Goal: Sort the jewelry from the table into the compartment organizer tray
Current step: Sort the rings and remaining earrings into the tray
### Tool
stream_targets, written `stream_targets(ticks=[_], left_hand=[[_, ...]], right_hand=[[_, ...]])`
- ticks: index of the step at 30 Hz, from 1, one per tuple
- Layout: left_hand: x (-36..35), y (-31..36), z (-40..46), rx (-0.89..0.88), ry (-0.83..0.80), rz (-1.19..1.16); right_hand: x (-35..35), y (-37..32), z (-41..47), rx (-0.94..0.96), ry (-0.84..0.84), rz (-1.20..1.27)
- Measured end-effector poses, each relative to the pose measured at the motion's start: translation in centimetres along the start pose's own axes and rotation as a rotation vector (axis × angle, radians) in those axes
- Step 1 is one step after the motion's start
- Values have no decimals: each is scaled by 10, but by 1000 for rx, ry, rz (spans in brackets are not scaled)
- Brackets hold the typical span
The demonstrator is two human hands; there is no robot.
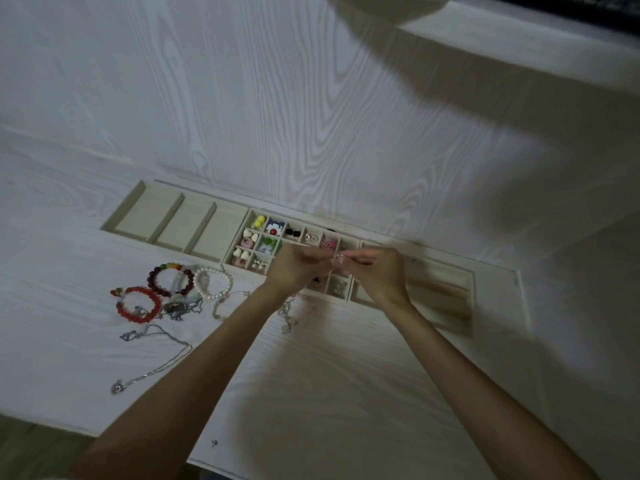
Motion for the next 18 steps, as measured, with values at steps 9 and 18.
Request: stream_targets(ticks=[9,18], left_hand=[[-11,-1,19,-5,-74,913],[-31,-4,33,-71,-275,1178]], right_hand=[[36,26,-9,-97,-24,-53],[59,66,-36,-142,23,-94]])
Point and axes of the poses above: each hand's wrist, its own z-axis towards the middle knuckle, its own x-axis out of the back of the hand, y = z × x, the point moved 1 cm from there along z, towards the middle knuckle, and after that the axes turned 8 degrees about -y, right-handed, at the moved point
